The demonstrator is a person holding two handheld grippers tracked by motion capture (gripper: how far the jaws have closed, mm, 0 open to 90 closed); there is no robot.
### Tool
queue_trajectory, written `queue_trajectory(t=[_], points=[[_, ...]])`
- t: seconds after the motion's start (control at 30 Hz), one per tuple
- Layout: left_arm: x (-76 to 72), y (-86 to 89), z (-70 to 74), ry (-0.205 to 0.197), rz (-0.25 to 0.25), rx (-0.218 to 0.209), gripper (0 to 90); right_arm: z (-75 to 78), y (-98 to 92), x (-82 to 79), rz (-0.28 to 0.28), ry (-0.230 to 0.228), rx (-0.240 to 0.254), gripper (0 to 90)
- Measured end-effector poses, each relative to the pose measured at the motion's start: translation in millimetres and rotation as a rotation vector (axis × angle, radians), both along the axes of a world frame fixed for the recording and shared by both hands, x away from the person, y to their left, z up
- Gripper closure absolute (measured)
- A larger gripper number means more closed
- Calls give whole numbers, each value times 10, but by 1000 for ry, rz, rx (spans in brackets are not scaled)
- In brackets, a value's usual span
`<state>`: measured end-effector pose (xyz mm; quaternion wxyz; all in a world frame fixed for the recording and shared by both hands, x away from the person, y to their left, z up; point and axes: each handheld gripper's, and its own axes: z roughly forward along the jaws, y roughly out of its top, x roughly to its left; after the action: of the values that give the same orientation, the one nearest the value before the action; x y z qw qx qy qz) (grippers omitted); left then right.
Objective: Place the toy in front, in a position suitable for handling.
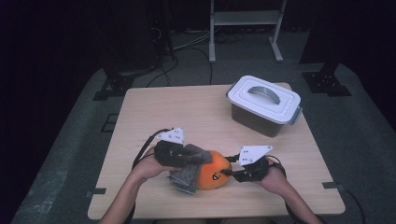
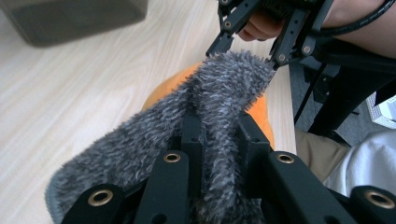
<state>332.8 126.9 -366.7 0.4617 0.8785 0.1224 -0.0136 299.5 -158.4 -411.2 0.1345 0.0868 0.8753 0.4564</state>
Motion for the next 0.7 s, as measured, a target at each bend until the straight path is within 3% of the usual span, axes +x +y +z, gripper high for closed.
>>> queue_trajectory(t=[0.07, 0.13, 0.23, 0.27, 0.33, 0.5, 0.7], points=[[-5, -73, 67, -12, -20, -11, 765, 11, 7, -6, -2, -7, -2, 582], [-26, -240, 164, -39, -60, -3, 765, 36, 45, -38, 9, -44, -22, 582], [-41, -357, 194, -48, -79, 13, 765, 43, 62, -63, 20, -59, -24, 582], [-33, -433, 185, -55, -86, 43, 765, 40, 50, -71, 25, -65, -30, 582], [-12, -460, 158, -45, -84, 49, 765, 15, 18, -63, 26, -61, -34, 587], [26, -427, 103, -27, -76, 44, 765, -30, -51, -36, 27, -44, -30, 592], [75, -245, 15, -1, -37, 35, 764, -82, -141, 11, 28, -4, -23, 592]])
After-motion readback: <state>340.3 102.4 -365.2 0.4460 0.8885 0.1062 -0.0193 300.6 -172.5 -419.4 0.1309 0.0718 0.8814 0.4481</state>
